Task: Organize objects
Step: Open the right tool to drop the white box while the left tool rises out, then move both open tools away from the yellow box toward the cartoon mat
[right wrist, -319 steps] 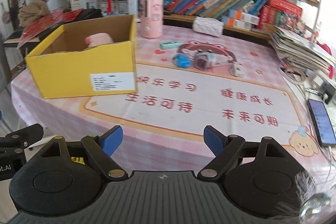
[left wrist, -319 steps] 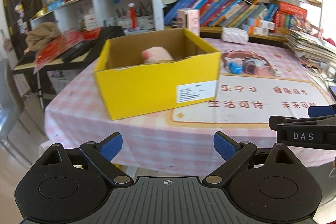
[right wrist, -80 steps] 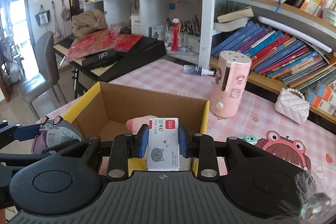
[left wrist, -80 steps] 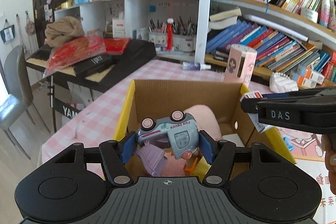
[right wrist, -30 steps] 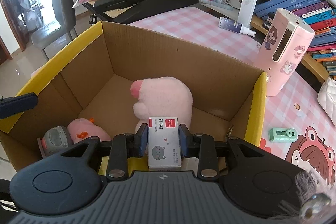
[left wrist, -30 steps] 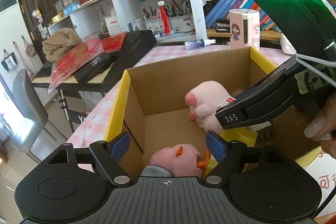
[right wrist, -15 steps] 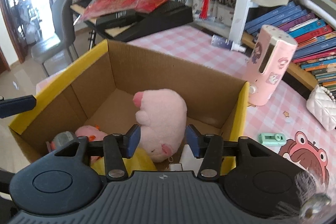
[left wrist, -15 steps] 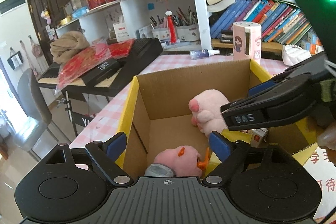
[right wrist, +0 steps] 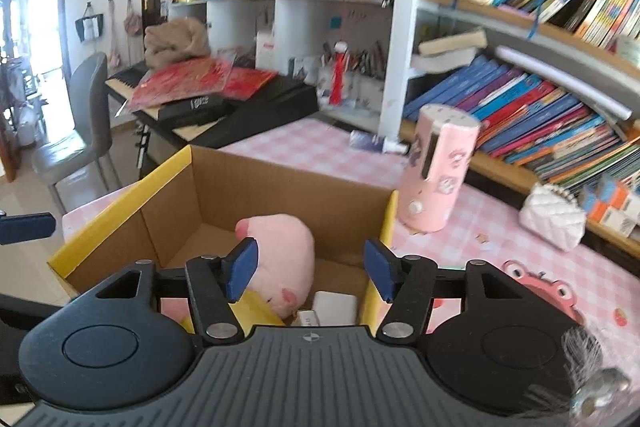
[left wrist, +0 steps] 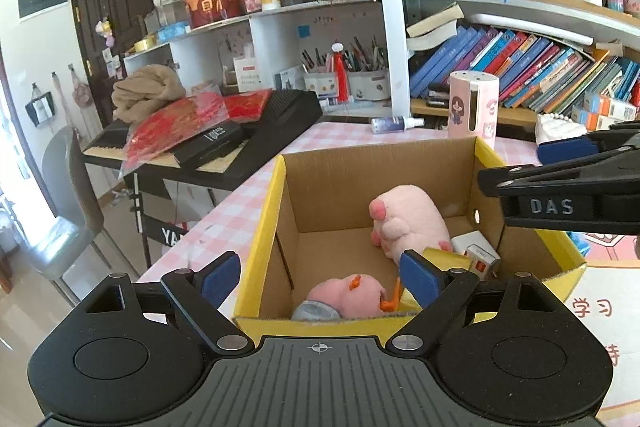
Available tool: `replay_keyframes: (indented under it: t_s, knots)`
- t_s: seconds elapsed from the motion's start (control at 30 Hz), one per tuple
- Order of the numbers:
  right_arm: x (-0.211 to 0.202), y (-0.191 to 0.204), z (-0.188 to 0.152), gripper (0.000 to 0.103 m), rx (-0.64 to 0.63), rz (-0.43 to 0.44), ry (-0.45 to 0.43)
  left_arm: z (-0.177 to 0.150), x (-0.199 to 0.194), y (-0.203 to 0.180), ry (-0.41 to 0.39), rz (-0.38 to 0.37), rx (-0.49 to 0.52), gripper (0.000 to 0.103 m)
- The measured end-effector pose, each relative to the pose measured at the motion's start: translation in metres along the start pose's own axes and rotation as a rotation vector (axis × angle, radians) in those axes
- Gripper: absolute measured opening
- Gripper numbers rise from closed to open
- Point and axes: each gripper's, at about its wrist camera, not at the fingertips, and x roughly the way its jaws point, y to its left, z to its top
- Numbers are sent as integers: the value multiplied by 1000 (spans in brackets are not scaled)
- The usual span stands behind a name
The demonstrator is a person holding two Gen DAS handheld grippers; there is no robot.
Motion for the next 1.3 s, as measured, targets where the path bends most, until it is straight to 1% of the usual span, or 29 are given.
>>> replay_keyframes:
  t_s: [0.2, 0.37, 0.67, 0.87, 1.17, 1.3]
  knots:
    - [-24, 4, -10, 63, 39, -35, -23, -10, -17, 9, -17, -6, -10, 89]
    - [-41, 18, -24, 63, 46, -51, -7, -21, -32, 20, -11, -16, -33, 89]
    - [-68, 46, -56, 69, 41, -90, 39, -47, -58, 33, 13, -25, -43, 89]
    - [-84, 60, -77, 77, 54, -122, 76, -63, -72, 35, 35, -36, -29, 90]
    - [-106, 69, -99, 79, 91, -154, 103, -82, -89, 36, 64, -59, -13, 90]
    - [-117, 70, -109, 81, 108, -170, 107, -88, -95, 33, 72, -80, 5, 90]
